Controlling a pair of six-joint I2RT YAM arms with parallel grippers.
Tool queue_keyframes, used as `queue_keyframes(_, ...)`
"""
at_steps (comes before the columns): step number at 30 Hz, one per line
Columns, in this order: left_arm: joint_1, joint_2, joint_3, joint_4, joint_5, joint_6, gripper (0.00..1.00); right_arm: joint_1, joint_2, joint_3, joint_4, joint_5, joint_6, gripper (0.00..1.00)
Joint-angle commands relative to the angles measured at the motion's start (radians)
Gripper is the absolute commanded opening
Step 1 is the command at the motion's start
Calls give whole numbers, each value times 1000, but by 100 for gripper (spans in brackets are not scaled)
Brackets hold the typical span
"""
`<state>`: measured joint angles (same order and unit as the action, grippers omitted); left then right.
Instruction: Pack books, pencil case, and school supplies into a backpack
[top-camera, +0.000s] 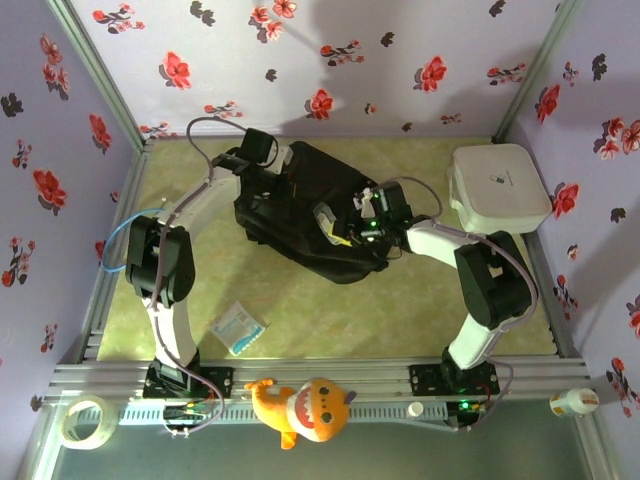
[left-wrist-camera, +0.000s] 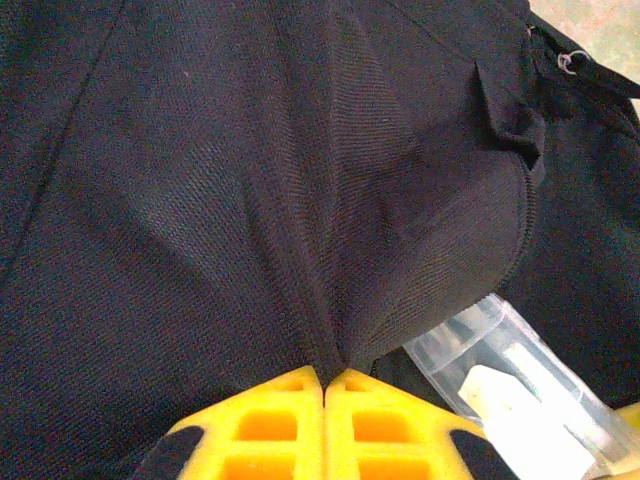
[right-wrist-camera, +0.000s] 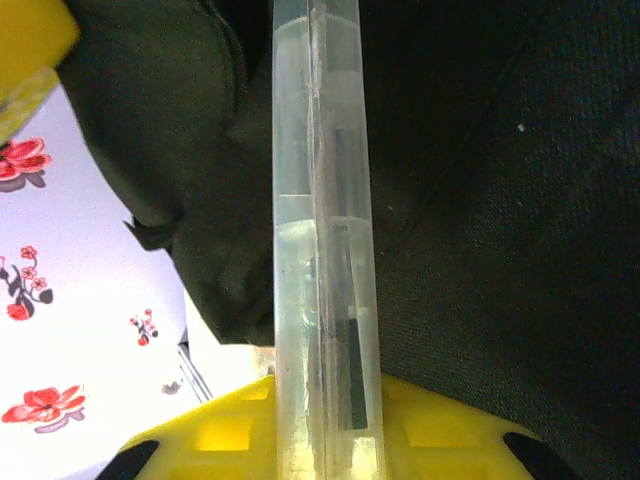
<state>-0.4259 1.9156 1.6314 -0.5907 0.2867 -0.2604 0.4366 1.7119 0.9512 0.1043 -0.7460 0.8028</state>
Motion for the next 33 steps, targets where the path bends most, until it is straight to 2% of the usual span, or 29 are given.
queue_keyframes(1,0,-56,-12,44,77,-16,0,-24,-8,-2,121,-16,54,11)
queue_keyframes(8,1,-56,-24,44,113,-11,0,-38,80,47,166,-30,76,12)
queue_keyframes(13,4,-44,-21,43,122,-14,0,-23,162,96,380,-125,168,12)
queue_keyframes(15,6,-38,-18,42,123,-17,0,-6,190,129,413,-152,179,13)
queue_keyframes(23,28,-17,-26,53,125,-46,0,-10,296,204,428,-54,253,20)
queue_keyframes(26,36,-9,-35,58,124,-58,0,-21,283,179,438,-40,273,32)
queue_keyframes(29,46,-10,-44,61,124,-69,0,-39,217,110,407,-13,258,53)
queue_keyframes(33,48,-9,-48,64,126,-72,0,-72,106,42,232,24,156,63)
